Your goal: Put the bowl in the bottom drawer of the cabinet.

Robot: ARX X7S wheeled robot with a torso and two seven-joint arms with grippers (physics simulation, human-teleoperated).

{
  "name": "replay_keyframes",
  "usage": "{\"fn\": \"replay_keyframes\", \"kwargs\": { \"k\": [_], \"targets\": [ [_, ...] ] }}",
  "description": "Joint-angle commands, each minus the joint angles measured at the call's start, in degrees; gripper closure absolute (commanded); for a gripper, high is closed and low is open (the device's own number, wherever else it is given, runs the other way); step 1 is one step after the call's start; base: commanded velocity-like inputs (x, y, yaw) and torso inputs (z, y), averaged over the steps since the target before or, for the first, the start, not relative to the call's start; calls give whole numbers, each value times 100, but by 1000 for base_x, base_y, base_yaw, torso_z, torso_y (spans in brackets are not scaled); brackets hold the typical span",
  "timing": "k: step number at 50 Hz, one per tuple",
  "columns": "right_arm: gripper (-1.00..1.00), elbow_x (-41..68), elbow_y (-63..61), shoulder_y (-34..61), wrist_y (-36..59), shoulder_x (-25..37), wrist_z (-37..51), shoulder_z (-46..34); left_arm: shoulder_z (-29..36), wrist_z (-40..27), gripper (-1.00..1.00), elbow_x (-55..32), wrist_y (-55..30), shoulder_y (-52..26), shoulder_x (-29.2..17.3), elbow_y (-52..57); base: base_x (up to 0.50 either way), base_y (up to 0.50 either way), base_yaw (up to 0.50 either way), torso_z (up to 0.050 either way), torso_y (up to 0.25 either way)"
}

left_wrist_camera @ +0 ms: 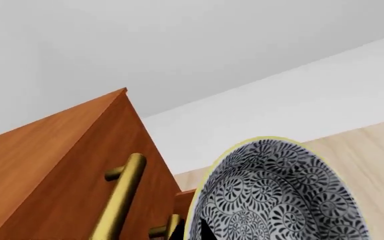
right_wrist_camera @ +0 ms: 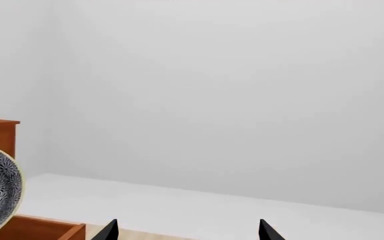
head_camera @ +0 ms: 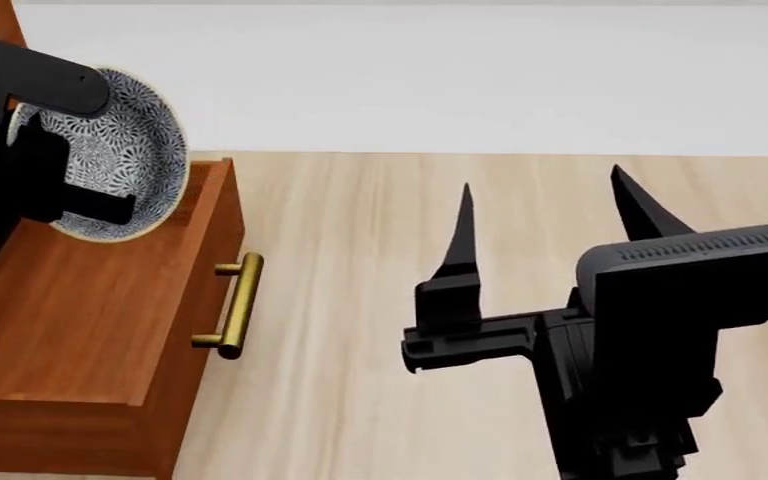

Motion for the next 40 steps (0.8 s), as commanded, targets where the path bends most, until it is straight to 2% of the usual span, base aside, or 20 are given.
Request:
{"fn": "replay_keyframes", "kwargs": {
  "k": [1, 40],
  "targets": [
    [-100, 15, 12, -6, -23, 22, 14, 21, 170, 39, 100, 425, 276, 19, 37, -340, 0, 0, 0, 0, 0],
    [-100, 77, 1, -16, -61, 83, 59, 45, 704, 375, 100, 1191, 1134, 234, 397, -1713, 0, 0, 0, 0, 1]
  ]
}}
